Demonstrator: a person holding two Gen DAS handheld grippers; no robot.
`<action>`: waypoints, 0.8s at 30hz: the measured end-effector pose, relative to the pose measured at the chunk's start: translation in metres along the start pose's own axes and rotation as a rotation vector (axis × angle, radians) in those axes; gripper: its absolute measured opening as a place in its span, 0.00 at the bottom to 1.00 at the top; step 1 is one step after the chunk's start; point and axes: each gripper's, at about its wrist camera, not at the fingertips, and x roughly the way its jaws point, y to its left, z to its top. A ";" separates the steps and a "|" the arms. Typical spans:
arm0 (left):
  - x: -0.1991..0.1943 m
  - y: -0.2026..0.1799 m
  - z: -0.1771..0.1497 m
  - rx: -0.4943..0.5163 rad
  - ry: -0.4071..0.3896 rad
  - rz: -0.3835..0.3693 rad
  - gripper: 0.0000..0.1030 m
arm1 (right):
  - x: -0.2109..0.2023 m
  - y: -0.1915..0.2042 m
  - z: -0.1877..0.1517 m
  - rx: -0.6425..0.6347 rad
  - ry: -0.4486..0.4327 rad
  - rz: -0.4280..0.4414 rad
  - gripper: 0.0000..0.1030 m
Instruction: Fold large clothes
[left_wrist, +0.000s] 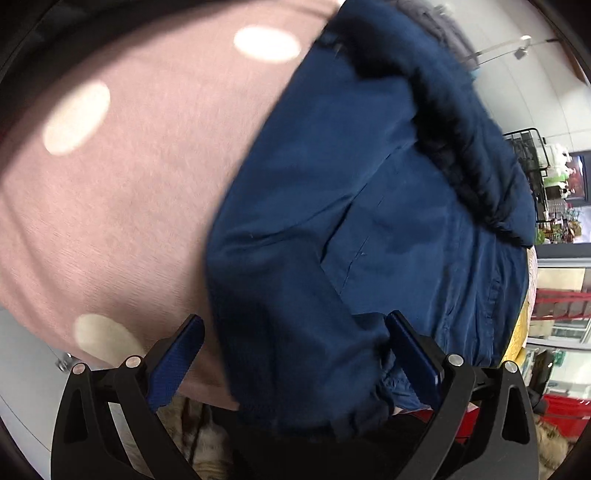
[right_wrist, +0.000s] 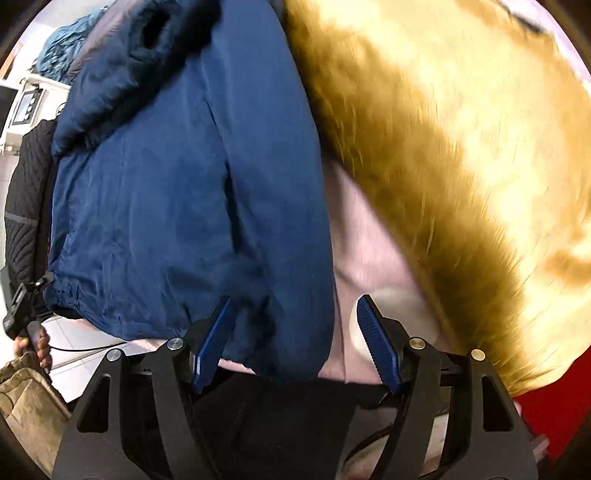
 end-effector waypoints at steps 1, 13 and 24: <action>0.005 0.000 0.000 0.002 0.012 -0.007 0.93 | 0.003 -0.001 -0.001 0.009 0.003 0.002 0.67; 0.028 -0.019 -0.006 0.082 0.065 -0.010 0.43 | 0.039 0.006 -0.004 -0.015 0.007 0.083 0.44; -0.019 -0.035 -0.023 0.277 0.065 -0.032 0.23 | -0.020 0.007 -0.032 -0.080 0.030 0.197 0.16</action>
